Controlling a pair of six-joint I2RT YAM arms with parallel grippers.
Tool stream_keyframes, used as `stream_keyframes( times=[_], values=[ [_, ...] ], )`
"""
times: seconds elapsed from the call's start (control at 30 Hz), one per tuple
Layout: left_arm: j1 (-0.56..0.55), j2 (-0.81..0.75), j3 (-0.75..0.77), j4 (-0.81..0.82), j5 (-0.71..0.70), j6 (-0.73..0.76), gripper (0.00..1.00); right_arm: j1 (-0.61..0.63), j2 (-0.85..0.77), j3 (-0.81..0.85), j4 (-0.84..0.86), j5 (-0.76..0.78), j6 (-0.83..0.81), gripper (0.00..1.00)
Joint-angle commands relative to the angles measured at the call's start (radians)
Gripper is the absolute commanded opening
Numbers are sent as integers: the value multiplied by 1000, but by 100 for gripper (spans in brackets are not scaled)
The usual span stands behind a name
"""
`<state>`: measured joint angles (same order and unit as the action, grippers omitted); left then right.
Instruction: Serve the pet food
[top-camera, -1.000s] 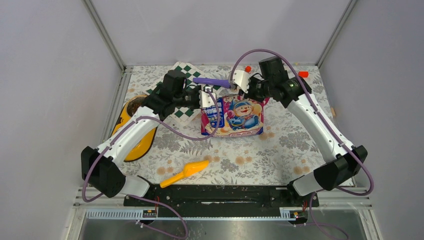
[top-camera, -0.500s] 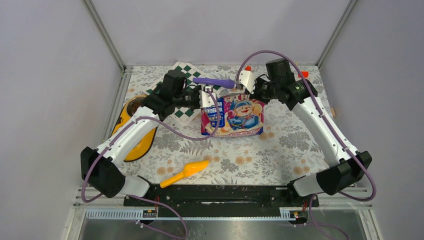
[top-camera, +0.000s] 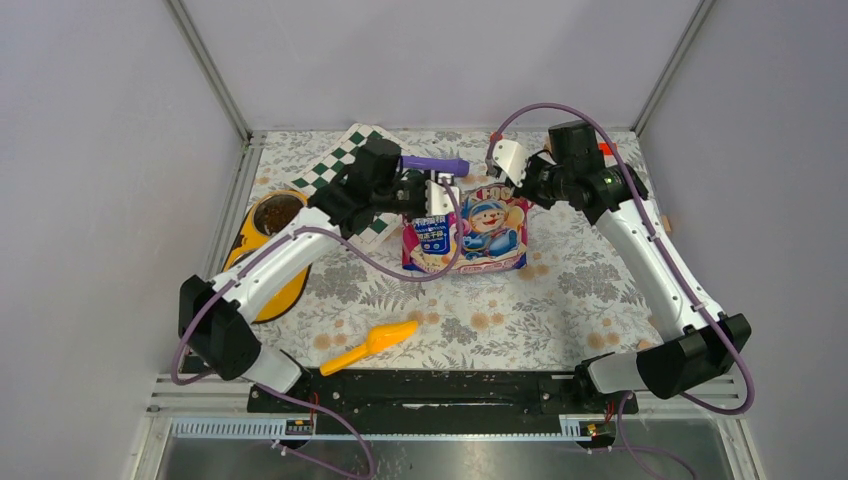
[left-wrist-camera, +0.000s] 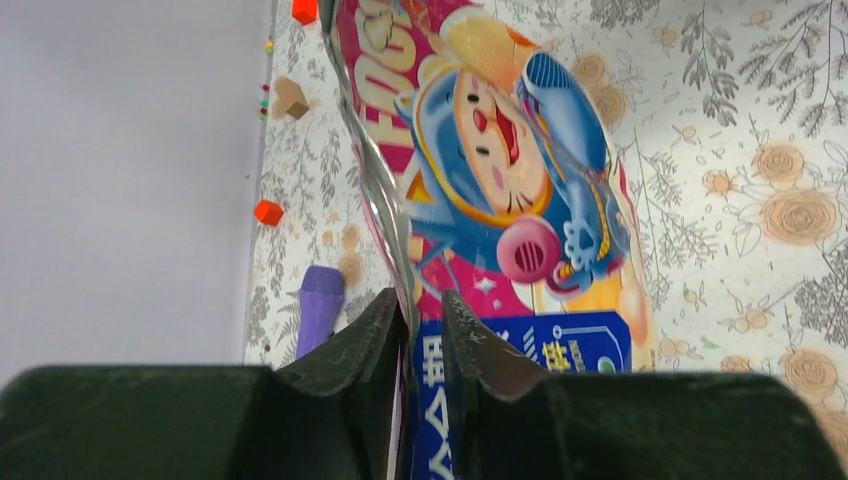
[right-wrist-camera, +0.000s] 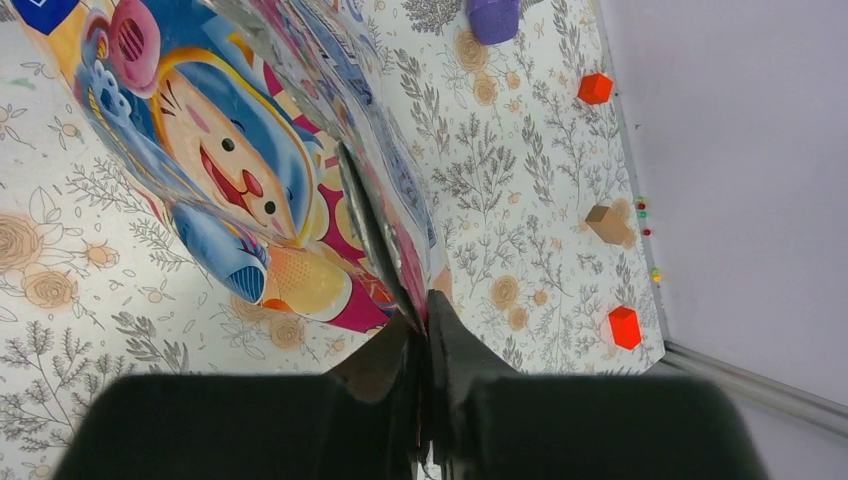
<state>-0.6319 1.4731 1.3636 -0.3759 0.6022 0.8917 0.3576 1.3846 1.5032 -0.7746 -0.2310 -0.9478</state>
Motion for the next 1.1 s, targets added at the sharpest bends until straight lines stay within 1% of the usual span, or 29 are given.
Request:
stream_keyframes(
  times=[0.0,0.2,0.37,0.67,0.77,0.8,0.87,1.0,1.07],
  values=[
    [-64,54,78,88,12,-40,22,-25,-11,7,35,18,-16,1],
    [-132,122,137,128,-30,-47,24,-33,-32,8,66,-23,11,0],
    [-182,156,123,204,-98,-38,25,-49,-50,11,85,-64,58,0],
    [-251,213,86,409,-342,-66,23,-61,-105,-77,178,-97,114,0],
    [-261,226,76,434,-405,-55,19,-65,-110,-80,181,-100,119,0],
    [-262,225,72,434,-418,-51,15,-66,-111,-80,181,-95,119,0],
    [-260,217,65,421,-435,-28,1,-70,-110,-78,182,-70,123,0],
    [-259,192,65,324,-462,50,0,-74,-109,-70,217,34,177,0],
    [-261,179,75,272,-490,65,0,-76,-111,-63,235,100,215,0]
  ],
)
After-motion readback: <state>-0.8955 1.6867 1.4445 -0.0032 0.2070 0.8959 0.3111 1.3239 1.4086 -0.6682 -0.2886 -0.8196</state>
